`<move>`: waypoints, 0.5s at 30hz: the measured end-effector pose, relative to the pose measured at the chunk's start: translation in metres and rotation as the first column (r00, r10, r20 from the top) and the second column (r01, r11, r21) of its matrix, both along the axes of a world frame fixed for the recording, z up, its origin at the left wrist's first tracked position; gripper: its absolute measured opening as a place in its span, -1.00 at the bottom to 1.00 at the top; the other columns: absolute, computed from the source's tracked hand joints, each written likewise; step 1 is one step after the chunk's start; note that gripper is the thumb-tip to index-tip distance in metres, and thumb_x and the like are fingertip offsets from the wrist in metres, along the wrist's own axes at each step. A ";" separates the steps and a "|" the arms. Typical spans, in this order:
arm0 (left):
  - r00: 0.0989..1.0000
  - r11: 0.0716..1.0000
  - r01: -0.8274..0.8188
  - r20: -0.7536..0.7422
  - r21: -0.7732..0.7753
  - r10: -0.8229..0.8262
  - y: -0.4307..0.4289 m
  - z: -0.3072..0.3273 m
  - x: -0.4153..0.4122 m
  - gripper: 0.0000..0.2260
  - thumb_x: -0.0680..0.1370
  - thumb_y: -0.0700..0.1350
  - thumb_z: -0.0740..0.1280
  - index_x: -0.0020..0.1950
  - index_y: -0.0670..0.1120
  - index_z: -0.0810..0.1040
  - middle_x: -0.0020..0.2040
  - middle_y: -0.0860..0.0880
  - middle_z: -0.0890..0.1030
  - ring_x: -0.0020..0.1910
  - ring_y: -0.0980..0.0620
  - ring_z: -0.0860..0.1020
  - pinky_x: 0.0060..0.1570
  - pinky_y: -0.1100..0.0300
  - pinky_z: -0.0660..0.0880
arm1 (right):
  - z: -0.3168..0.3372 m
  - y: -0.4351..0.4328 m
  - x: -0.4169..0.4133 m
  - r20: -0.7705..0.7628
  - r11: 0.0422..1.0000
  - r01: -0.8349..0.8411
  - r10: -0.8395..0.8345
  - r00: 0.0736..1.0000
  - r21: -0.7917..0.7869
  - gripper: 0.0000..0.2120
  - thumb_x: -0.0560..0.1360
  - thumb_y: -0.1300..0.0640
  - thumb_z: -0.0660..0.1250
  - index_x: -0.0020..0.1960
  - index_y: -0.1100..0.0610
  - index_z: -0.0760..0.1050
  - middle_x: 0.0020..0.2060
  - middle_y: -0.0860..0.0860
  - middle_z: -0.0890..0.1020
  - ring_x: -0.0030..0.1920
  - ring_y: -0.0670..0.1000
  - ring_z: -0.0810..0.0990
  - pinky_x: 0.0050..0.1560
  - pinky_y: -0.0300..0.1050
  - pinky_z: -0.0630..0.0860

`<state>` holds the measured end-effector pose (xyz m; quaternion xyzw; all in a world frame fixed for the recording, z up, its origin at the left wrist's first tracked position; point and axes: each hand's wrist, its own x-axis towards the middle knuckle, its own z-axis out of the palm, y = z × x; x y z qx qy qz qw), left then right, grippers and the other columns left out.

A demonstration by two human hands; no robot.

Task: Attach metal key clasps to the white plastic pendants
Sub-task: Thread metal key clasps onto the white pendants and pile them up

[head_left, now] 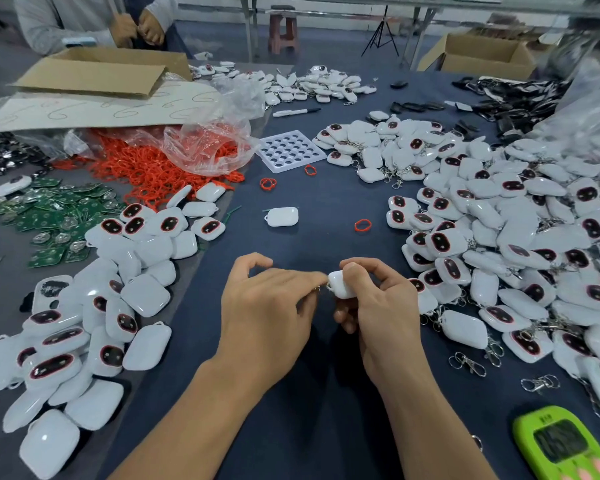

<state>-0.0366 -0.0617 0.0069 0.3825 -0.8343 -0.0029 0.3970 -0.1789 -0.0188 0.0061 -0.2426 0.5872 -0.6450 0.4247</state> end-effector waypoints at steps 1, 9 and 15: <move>1.000 1.000 -0.001 -0.004 0.011 0.001 0.001 0.000 0.000 -0.77 0.47 -0.25 0.50 0.04 0.04 0.73 -0.26 0.13 0.68 -0.29 0.11 0.62 0.33 0.21 0.27 | 0.000 0.000 0.000 0.002 1.000 -0.004 0.004 1.000 -0.003 -0.86 0.60 0.22 0.36 -0.09 0.09 0.66 -0.36 0.10 0.67 -0.54 0.02 0.49 -0.58 -0.18 0.37; 1.000 0.998 0.024 0.007 -0.051 -0.023 -0.001 0.002 0.005 -0.79 0.48 -0.25 0.50 -0.04 0.06 0.77 -0.19 0.14 0.73 -0.27 0.09 0.68 0.33 0.04 0.47 | 0.001 -0.001 0.001 -0.002 1.000 -0.009 0.009 1.000 0.003 -0.82 0.59 0.22 0.37 -0.14 0.05 0.66 -0.39 0.08 0.64 -0.55 0.03 0.48 -0.57 -0.18 0.36; 0.987 0.997 0.004 0.160 0.079 -0.017 -0.002 0.007 0.008 -0.78 0.44 -0.20 0.36 -0.21 0.08 0.75 -0.32 0.13 0.67 -0.35 0.04 0.62 0.25 0.05 0.56 | -0.002 0.000 0.005 -0.175 0.999 -0.006 0.013 0.984 0.042 -0.84 0.54 0.21 0.42 -0.15 0.00 0.67 -0.37 0.02 0.68 -0.55 0.01 0.52 -0.55 -0.21 0.40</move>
